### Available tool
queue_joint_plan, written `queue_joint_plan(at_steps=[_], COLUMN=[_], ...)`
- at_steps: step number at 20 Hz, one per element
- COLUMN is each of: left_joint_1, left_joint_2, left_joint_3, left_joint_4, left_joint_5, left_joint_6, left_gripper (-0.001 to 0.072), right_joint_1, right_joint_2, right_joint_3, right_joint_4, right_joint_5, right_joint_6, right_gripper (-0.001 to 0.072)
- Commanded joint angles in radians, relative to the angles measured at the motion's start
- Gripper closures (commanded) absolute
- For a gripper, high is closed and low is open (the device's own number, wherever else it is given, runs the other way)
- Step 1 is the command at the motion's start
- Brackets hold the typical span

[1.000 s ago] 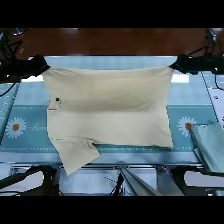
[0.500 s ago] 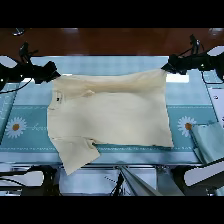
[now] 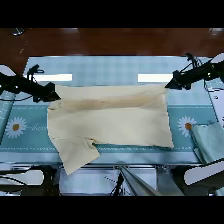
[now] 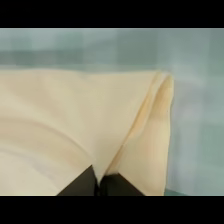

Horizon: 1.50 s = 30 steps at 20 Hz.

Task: Fold the shirts.

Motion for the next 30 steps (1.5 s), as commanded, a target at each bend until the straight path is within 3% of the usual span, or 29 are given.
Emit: queue_joint_plan(at_steps=[1,3,4,5,6,9,11,14,16,18,20,23,30], left_joint_1=[0.007,0.009,0.010,0.013,0.016,0.048,0.080,0.127,0.175,0.236,0.277,0.285,0.254], left_joint_2=[-0.004,-0.003,-0.003,-0.003,-0.003,0.037,0.127,0.311,0.431,0.521,0.576,0.590,0.550], left_joint_3=[-0.065,-0.063,-0.062,-0.054,-0.036,0.016,-0.032,-0.262,-0.471,-0.637,-0.733,-0.764,-0.764], left_joint_4=[0.031,0.030,0.031,0.031,0.034,0.073,0.117,0.291,0.341,0.290,0.234,0.146,0.117], left_joint_5=[-0.025,-0.034,-0.042,-0.064,-0.100,-0.214,-0.221,-0.216,-0.182,-0.153,-0.122,-0.095,-0.061], left_joint_6=[0.013,0.013,0.000,-0.002,0.000,0.003,0.003,0.018,-0.001,0.005,0.021,0.055,0.100], left_gripper=[0.0686,0.0685,0.0625,0.0275,0.0008,0.0001,0.0000,0.0000,0.0001,0.0001,0.0001,0.0003,0.0004], right_joint_1=[0.023,0.029,0.029,0.026,0.020,-0.023,-0.056,-0.098,-0.085,-0.043,0.016,0.093,0.153], right_joint_2=[0.001,0.001,0.001,0.005,0.016,0.105,0.209,0.435,0.599,0.730,0.814,0.845,0.845], right_joint_3=[-0.100,-0.113,-0.113,-0.113,-0.113,-0.113,-0.169,-0.432,-0.647,-0.814,-0.911,-0.936,-0.936], right_joint_4=[-0.037,-0.051,-0.056,-0.056,-0.060,-0.140,-0.206,-0.184,-0.069,0.068,0.101,0.111,0.284], right_joint_5=[0.003,-0.014,-0.019,-0.007,0.013,0.053,0.034,-0.130,-0.269,-0.358,-0.384,-0.379,-0.410], right_joint_6=[-0.016,0.000,0.037,0.065,0.064,0.066,0.068,0.073,0.067,0.018,0.015,0.018,-0.019], right_gripper=[0.0688,0.0687,0.0608,0.0256,0.0088,0.0087,0.0087,0.0087,0.0087,0.0087,0.0087,0.0087,0.0087])
